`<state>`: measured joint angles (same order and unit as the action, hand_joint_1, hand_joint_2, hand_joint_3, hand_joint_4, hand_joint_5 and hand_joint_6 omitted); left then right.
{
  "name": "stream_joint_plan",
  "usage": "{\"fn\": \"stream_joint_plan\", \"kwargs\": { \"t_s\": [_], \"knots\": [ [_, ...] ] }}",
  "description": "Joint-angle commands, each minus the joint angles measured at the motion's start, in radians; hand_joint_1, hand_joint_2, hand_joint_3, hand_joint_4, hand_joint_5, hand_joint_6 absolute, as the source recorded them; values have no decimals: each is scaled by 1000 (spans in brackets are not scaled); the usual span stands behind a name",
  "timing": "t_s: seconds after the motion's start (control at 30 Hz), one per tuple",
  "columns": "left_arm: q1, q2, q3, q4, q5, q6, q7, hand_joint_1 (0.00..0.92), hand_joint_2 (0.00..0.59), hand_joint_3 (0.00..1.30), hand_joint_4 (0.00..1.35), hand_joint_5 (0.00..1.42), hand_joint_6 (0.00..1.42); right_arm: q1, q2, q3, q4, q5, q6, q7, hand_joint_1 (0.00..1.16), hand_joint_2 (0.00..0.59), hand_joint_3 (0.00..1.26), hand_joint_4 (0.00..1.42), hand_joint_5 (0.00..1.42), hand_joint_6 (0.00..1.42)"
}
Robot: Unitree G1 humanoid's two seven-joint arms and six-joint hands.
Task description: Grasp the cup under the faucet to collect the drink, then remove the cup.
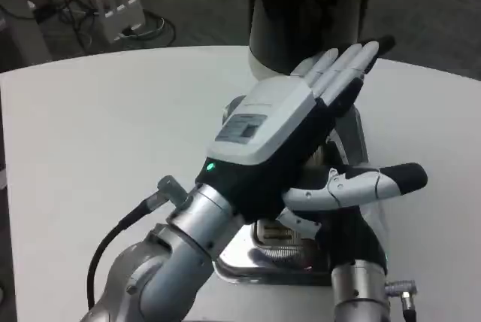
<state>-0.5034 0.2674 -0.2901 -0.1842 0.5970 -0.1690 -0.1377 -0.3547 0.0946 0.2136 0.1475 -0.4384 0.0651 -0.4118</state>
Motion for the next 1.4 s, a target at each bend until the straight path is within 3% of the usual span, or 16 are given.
{"fn": "stream_joint_plan", "kwargs": {
  "t_s": [0.03,0.27,0.7,0.83,1.0,1.27,1.4],
  "knots": [
    [1,9,-7,26,7,12,-21,0,119,0,0,0,0,2,40,0,10,4,0,-33,808,159,116,181,231,257],
    [5,13,-1,27,4,9,-19,0,121,0,0,0,0,-6,52,7,45,3,-15,-76,812,161,224,339,412,375],
    [23,25,20,19,-7,-5,-9,0,110,0,0,0,0,23,50,42,27,-66,-17,-216,905,177,638,761,877,796],
    [35,22,30,4,-5,-16,4,0,55,0,0,0,0,44,32,53,14,-80,-19,-223,914,166,719,833,972,911],
    [62,10,46,-24,-6,-12,25,0,33,0,0,0,0,75,38,57,-11,-83,-15,-226,919,146,819,943,1106,1099],
    [122,-19,84,-104,3,14,64,0,16,0,0,0,0,112,31,73,-71,-84,-7,-210,916,122,900,1012,1200,1237],
    [150,-30,98,-151,17,33,77,0,13,0,0,0,0,151,14,84,-149,-89,3,-184,914,122,913,1023,1211,1256]
  ]
}}
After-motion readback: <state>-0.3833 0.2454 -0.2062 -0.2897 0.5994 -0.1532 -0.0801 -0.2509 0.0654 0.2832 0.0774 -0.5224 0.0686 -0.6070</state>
